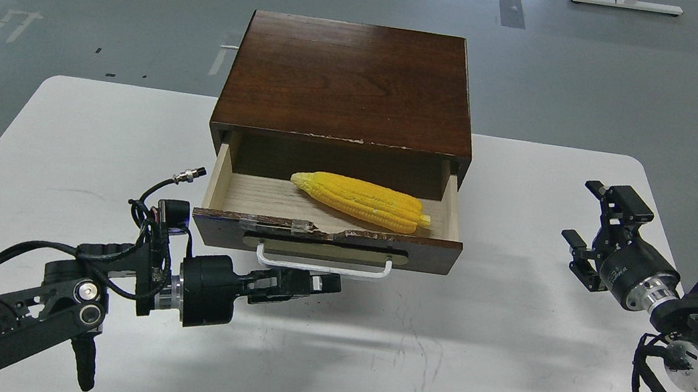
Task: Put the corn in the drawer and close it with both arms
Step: 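Position the left gripper against the drawer front below the handle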
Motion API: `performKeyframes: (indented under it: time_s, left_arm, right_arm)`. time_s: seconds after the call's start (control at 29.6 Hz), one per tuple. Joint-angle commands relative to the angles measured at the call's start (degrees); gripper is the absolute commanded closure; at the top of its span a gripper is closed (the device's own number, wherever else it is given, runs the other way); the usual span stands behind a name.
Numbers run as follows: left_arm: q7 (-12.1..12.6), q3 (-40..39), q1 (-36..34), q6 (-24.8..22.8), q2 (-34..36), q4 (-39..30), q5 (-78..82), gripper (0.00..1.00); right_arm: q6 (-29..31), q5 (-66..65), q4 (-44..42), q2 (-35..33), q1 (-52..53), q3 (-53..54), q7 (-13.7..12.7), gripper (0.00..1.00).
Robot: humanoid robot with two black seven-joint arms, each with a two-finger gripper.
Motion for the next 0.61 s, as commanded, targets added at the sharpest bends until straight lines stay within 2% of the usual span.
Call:
performKeyframes:
  time_s: [0.0, 0.34, 0.57]
  left_arm:
    - [0.09, -0.54, -0.07, 0.09, -0.17, 0.01, -0.48, 1.00]
    - [0.26, -0.81, 0.02, 2.20, -0.34, 0.45, -1.71, 1.00]
    - [0.00, -0.46, 0.20, 0.10, 0.98, 0.01, -2.06, 1.00]
  right_arm:
    - [0.00, 0.00, 0.01, 0.03, -0.15, 0.07, 0.00, 0.01]
    - [0.00, 0.00, 0.01, 0.12, -0.41, 0.07, 0.00, 0.01]
    - [0.00, 0.00, 0.01, 0.03, -0.41, 0.07, 0.00, 0.01]
